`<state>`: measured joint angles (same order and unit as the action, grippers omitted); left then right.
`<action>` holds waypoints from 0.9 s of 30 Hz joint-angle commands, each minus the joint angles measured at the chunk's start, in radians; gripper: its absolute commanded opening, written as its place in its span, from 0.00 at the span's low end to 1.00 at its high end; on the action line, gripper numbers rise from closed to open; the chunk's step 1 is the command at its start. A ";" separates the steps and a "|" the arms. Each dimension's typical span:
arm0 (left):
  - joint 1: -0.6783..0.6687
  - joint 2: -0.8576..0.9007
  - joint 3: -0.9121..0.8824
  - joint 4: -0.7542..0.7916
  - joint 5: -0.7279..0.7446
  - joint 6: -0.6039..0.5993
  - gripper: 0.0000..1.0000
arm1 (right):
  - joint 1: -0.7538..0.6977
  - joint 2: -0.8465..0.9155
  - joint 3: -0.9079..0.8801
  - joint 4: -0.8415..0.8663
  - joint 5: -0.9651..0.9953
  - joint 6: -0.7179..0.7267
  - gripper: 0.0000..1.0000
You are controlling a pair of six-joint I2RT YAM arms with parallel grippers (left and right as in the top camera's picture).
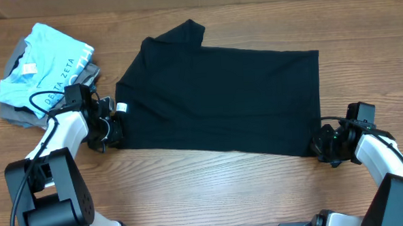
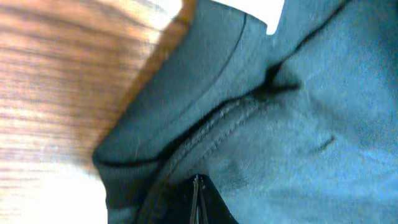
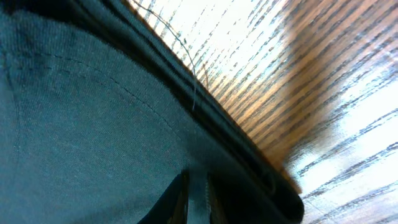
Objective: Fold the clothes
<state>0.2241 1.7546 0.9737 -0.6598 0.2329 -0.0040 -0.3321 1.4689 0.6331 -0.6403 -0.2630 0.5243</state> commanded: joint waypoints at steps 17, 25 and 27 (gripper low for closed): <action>0.045 -0.111 -0.009 -0.361 -0.293 -0.206 0.04 | -0.004 -0.018 0.140 -0.359 0.282 0.070 0.13; 0.043 -0.237 0.087 -0.448 -0.190 -0.170 0.18 | -0.004 -0.108 0.236 -0.375 0.156 -0.092 0.19; 0.042 -0.248 0.120 -0.455 -0.121 -0.136 0.18 | -0.004 -0.144 0.267 -0.377 0.060 -0.175 0.23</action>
<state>0.2638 1.5433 1.0302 -1.1069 0.0032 -0.1841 -0.3332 1.4029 0.8219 -1.0218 -0.0559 0.5121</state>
